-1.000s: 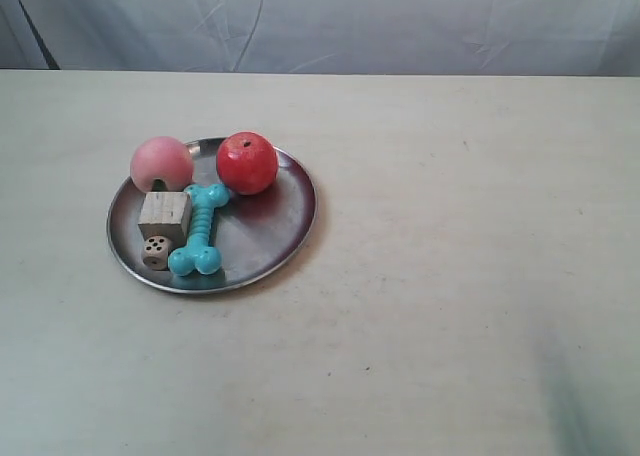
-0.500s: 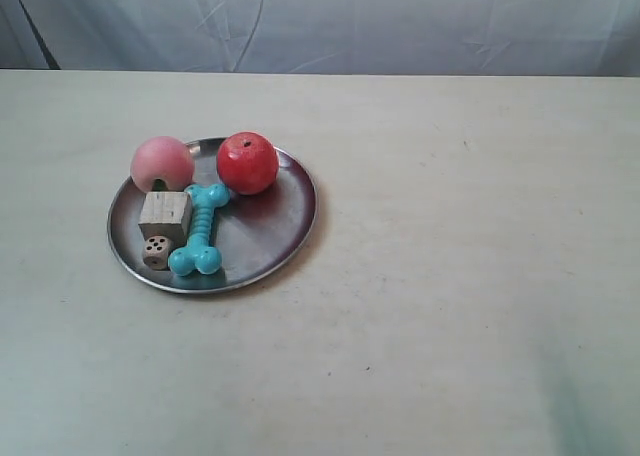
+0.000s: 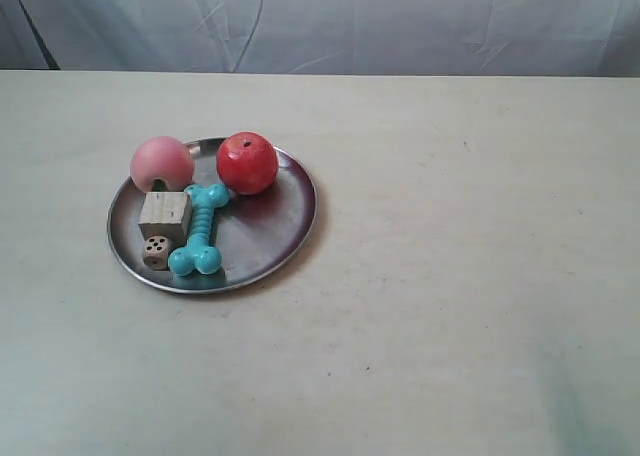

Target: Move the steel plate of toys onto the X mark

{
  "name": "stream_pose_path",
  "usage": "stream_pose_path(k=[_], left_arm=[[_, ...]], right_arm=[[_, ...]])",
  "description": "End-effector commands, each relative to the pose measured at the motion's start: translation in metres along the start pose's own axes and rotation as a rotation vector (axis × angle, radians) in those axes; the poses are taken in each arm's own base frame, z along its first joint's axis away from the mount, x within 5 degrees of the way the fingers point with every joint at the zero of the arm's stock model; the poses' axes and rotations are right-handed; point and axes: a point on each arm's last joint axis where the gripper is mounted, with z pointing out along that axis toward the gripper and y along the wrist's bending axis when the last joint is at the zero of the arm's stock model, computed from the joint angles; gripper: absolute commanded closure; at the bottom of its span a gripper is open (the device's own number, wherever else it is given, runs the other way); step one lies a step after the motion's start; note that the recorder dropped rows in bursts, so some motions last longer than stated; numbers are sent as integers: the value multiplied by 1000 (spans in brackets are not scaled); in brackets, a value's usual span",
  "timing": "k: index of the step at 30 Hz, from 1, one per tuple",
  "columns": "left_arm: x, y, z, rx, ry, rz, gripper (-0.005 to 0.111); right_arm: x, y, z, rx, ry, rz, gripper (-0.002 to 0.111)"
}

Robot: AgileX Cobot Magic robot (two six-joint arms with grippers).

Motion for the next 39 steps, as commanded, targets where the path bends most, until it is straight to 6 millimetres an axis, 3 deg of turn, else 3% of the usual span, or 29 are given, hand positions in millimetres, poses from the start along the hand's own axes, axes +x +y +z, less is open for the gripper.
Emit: stream_pose_path(k=[1,7,12,17,39], left_arm=[[24,18,2,-179,14,-62,106],[45,20,2,-190,123,42,106],[65,20,1,-189,167,33,106],[73,19,0,-175,233,24,106],[72,19,0,-175,223,9,106]], right_arm=[[0,0,0,3,-11,-2,107],[0,0,0,3,-11,-2,107],[-1,0,0,4,-16,-5,107],[-1,0,0,4,-16,-3,107],[-1,0,0,3,-16,-1,107]])
